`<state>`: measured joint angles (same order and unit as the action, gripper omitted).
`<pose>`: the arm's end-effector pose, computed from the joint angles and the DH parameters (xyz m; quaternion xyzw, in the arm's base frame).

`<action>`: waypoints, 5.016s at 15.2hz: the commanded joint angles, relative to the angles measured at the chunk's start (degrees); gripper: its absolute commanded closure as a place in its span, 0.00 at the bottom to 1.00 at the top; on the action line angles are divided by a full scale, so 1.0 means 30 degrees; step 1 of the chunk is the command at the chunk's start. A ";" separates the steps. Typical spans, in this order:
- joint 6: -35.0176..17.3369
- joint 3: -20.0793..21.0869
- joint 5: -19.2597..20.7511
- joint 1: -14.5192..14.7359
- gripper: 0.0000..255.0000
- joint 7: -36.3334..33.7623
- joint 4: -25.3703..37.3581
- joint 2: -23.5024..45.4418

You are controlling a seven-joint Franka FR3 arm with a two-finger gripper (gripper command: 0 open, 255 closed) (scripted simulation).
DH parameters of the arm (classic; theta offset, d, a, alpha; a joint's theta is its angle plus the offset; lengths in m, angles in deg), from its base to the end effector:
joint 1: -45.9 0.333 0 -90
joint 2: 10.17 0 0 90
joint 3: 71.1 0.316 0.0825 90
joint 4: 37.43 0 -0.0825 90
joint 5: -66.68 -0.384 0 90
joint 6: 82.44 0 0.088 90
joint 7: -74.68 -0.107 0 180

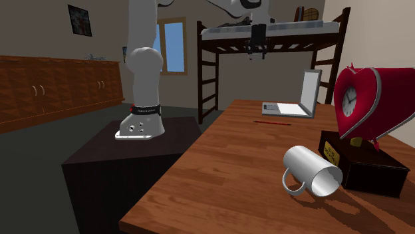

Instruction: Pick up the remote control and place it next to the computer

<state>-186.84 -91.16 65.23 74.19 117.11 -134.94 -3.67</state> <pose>0.5900 0.0961 0.5222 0.9046 0.4261 0.0045 0.0088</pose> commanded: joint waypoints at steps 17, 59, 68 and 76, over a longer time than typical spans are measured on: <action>-0.4423 0.0071 -0.0363 -0.0026 1.00 0.0182 -0.3607 0.0854; -1.3482 0.1437 -0.3351 -0.1084 1.00 0.2077 -0.6490 0.7342; -1.3482 0.1439 -0.3350 -0.1085 0.00 0.2076 -0.6491 0.7341; -1.2073 0.0962 -0.2696 -0.0706 0.00 0.1637 -0.6574 0.5809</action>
<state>-224.20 -87.82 56.57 71.86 122.21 -154.28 15.27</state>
